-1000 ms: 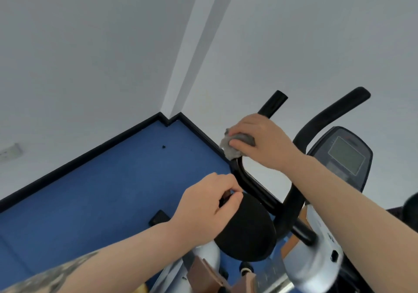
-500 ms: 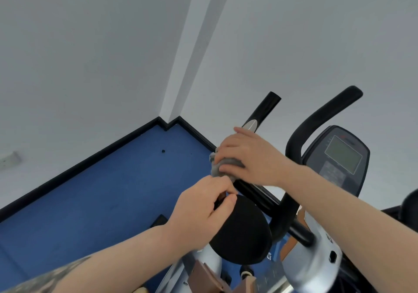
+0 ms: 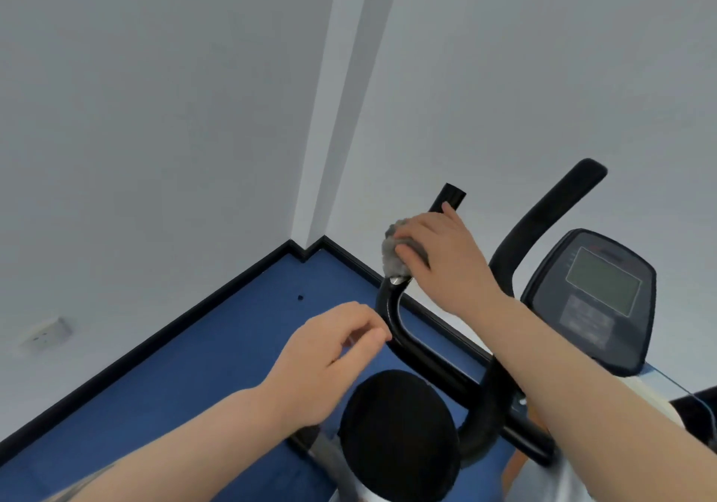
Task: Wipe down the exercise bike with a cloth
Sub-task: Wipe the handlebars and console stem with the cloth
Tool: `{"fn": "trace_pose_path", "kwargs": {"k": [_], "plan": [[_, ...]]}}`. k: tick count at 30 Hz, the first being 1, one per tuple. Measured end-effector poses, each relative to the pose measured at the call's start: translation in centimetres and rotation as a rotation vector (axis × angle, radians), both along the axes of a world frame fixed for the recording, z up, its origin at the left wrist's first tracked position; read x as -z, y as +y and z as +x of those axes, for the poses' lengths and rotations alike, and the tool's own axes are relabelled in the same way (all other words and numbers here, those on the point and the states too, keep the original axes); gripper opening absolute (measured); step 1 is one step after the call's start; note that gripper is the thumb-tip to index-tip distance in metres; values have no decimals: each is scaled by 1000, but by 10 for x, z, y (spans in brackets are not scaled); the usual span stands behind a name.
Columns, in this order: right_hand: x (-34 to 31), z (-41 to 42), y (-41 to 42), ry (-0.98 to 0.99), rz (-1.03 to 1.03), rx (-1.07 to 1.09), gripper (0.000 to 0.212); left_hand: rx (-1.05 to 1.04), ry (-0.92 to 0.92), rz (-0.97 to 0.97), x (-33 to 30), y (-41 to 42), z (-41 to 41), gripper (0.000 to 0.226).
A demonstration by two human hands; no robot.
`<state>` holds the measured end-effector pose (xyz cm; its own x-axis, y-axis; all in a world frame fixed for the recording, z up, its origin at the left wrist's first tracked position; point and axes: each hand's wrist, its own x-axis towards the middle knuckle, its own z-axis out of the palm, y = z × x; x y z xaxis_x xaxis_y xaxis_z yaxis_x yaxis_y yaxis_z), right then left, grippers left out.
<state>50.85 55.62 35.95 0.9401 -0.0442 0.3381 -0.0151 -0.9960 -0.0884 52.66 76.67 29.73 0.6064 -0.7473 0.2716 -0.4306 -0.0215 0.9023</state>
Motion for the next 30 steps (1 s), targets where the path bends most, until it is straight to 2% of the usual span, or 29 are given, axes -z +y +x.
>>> {"fn": "trace_pose_path", "kwargs": {"k": [3, 4, 9, 12, 14, 17, 21, 27, 30], "plan": [[18, -7, 14, 141, -75, -207, 21, -116, 40, -66, -1, -7, 10, 28], [16, -6, 11, 158, -106, -215, 24, -125, 42, -65, -1, -10, 14, 26], [-6, 5, -12, -146, -93, 99, 12, -138, 65, -54, 2, -14, 31, 25], [10, -3, 9, -132, -58, 15, 9, -125, 81, -45, 9, -21, 41, 13], [6, -2, 5, -108, -88, -10, 11, -111, 60, -27, 10, -28, 50, 17], [-8, 5, -12, -259, -31, 198, 9, -28, 60, -9, 2, -44, 62, 18], [20, -5, 11, -337, 256, 343, 12, 71, 36, -50, -6, -64, 77, 12], [4, 26, 2, -413, 109, 470, 6, 112, -3, -63, -3, -78, 82, 14], [13, 23, 15, -426, 187, 500, 7, 153, -64, -66, -5, -83, 86, 17]]}}
